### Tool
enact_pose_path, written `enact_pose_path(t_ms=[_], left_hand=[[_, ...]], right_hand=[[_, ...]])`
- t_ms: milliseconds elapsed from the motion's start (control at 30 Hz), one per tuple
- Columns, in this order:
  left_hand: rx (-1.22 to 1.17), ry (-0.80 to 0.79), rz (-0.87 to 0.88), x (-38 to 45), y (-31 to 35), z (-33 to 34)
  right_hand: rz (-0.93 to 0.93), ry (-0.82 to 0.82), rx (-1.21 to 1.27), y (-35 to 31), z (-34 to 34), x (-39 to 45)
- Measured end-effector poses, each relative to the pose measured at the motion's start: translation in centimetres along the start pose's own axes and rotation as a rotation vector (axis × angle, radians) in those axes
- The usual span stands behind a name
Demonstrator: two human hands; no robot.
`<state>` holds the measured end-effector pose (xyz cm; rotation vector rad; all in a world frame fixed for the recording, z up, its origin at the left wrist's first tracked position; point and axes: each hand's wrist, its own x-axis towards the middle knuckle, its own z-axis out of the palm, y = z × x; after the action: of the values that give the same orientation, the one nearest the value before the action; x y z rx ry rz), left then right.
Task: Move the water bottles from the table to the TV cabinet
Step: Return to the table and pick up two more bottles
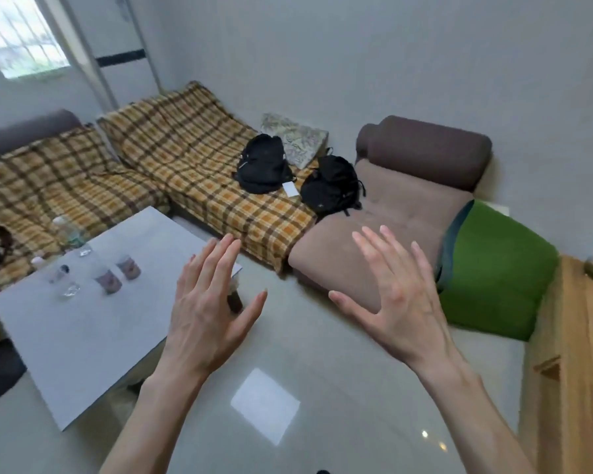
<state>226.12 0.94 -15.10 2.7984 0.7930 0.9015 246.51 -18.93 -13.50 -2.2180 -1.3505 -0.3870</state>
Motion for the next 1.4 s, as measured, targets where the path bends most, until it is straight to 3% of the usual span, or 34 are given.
enact_pose_path(t_ms=[300, 600, 800, 1400], left_hand=[[0.143, 0.104, -0.287, 4.3, -8.5, -0.6], [0.248, 0.204, -0.503, 5.7, -20.3, -2.2], [0.271, 0.209, -0.62, 7.4, -29.1, -3.2], [0.326, 0.234, -0.666, 14.4, -51.0, -4.1]], right_hand=[[-0.271, -0.093, 0.124, -2.6, 8.2, 15.8], [-0.497, -0.146, 0.181, -11.9, 17.0, 27.4], [-0.549, -0.173, 0.206, -18.7, 22.9, 33.7], [-0.627, -0.239, 0.292, -33.7, 39.0, 46.9]])
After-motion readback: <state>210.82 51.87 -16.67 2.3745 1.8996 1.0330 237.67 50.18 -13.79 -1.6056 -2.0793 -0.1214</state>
